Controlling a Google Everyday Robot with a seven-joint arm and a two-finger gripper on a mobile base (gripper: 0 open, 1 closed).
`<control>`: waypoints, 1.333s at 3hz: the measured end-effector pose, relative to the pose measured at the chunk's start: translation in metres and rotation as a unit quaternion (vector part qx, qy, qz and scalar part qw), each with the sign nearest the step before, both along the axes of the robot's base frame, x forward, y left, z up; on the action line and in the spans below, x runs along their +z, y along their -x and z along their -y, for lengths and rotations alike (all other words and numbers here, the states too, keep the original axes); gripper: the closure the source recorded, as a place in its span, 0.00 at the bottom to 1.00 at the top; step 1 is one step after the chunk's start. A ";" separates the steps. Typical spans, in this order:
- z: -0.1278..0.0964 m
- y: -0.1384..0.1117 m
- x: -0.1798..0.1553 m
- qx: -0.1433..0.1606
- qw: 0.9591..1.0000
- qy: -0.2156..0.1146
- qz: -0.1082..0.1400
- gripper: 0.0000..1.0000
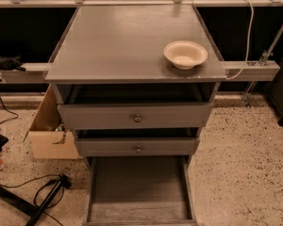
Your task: Place green rice chip bag into bottom drawer
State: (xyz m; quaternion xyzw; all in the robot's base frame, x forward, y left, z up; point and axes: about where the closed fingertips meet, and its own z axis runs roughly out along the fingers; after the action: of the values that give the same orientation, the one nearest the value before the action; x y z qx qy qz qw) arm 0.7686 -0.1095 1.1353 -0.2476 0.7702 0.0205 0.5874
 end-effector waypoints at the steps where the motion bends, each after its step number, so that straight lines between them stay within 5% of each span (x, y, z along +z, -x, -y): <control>1: -0.010 0.099 0.057 0.029 0.998 -0.041 0.046 1.00; 2: -0.048 0.192 0.081 0.075 0.993 -0.028 0.091 1.00; 3: 0.003 0.220 -0.012 0.042 0.999 -0.014 0.005 1.00; 4: 0.082 0.218 -0.188 -0.008 0.980 -0.038 -0.197 1.00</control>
Offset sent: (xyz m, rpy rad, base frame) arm -0.3375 -0.1221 -0.2608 0.0429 0.3596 -0.0687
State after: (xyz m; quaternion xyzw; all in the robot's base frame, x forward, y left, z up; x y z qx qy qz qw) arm 0.5503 -0.1913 0.9478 -0.2098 0.8712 0.0936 0.4338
